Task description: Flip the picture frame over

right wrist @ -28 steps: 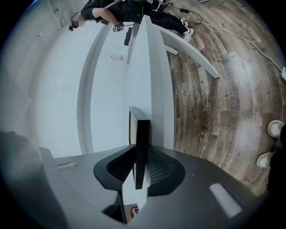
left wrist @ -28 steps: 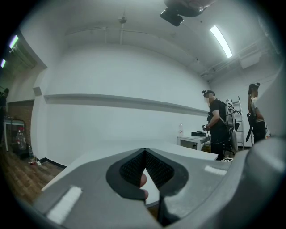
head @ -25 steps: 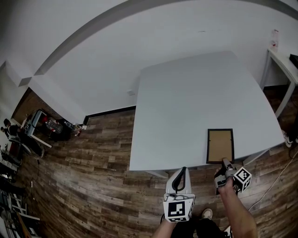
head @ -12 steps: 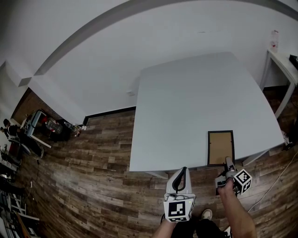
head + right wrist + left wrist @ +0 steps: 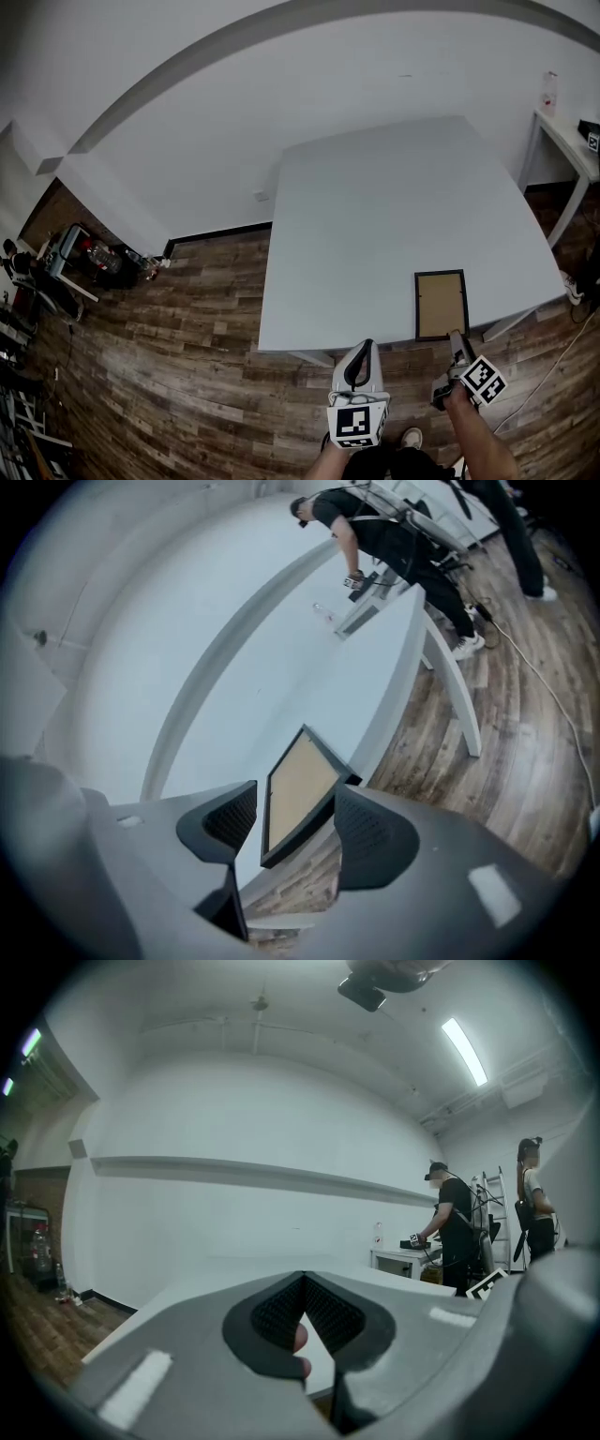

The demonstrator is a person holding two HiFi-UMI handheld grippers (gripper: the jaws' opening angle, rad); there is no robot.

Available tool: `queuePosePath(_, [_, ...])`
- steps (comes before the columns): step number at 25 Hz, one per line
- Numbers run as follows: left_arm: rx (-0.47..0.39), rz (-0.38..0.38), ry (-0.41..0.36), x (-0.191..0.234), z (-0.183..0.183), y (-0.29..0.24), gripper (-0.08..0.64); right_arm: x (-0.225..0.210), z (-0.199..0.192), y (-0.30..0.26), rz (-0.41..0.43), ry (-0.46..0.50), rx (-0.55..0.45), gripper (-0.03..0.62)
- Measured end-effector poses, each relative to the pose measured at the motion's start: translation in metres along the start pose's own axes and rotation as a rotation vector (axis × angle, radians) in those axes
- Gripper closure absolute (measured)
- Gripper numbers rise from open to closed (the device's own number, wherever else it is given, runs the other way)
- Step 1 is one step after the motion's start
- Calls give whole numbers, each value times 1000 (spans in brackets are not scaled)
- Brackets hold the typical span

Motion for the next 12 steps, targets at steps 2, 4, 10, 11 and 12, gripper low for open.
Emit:
queuePosePath(2, [-1, -1, 5, 0, 1, 0, 560, 12, 4, 5, 36, 87, 6, 318])
queuePosePath(4, [-3, -2, 6, 1, 2, 0, 560, 24, 8, 11, 68, 180, 5, 334])
queuePosePath(10, [-17, -3, -1, 1, 8, 0, 560, 71, 23, 24, 167, 501, -34, 425])
queuePosePath(11, [-21, -3, 0, 1, 9, -1, 560, 80, 26, 26, 176, 574, -48, 426])
queuePosePath(12, [-23, -4, 2, 0, 10, -1, 560, 88, 29, 28, 177, 656, -67, 442])
Point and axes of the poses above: the fingertips, and each gripper's own axes: y backward along the fingers, x to its left, z out of its top, the point moved 8 cm from there along y, backward along the fingers, and after that the axes turned 1 degree about -x, right-handed, at the moved point
